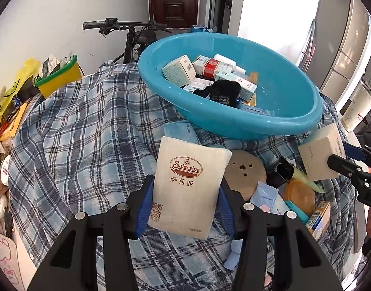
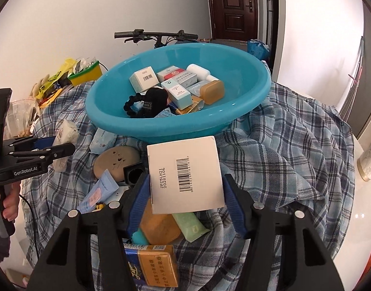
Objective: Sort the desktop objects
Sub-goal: 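Grasp the white barcode box with the right gripper while the left holds the tissue pack, then lift both held items and carry them over the turquoise basin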
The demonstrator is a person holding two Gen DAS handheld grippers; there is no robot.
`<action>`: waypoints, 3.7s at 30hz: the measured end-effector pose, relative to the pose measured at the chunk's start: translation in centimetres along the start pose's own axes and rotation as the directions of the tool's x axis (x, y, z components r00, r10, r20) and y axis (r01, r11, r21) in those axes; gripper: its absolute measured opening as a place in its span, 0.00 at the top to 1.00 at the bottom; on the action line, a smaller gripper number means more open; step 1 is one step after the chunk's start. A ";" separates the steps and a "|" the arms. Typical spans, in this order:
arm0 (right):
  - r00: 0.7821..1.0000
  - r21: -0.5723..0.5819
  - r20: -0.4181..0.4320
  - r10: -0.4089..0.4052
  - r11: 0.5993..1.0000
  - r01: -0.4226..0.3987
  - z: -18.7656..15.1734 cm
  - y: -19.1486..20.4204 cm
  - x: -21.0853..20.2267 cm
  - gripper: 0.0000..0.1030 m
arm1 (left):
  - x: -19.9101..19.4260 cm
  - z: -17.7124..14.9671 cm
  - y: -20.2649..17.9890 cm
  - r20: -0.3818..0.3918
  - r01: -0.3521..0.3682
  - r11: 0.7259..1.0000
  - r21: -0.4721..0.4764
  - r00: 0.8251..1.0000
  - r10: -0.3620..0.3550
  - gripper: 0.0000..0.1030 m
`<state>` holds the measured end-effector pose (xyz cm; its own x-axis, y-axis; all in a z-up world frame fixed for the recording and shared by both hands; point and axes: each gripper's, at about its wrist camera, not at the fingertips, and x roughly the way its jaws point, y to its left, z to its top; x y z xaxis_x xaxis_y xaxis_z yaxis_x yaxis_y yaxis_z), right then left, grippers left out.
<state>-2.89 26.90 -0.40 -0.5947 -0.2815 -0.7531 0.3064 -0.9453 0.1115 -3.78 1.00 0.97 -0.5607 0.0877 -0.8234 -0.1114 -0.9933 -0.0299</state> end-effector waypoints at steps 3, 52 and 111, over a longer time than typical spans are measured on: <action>1.000 -0.015 0.007 0.004 1.000 -0.004 -0.5 0.9 -1.0 0.43 | -0.3 0.0 0.0 0.006 -0.002 1.000 0.002 1.000 0.002 0.50; 0.956 -0.005 0.270 -0.114 0.993 0.120 -0.9 4.4 -3.8 0.45 | -6.3 -0.2 -2.5 0.311 -0.013 1.000 0.001 0.950 0.012 0.50; 0.801 0.011 0.580 -0.149 0.984 0.175 13.0 3.6 -8.1 0.45 | -8.4 13.7 -1.0 0.661 0.069 0.995 -0.066 0.751 -0.008 0.50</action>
<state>-6.67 23.65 14.53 -0.9532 -0.1796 -0.2433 0.1889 -0.9819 -0.0150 -10.26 2.27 15.67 -0.9620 0.1237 -0.2434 -0.0956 -0.9876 -0.1243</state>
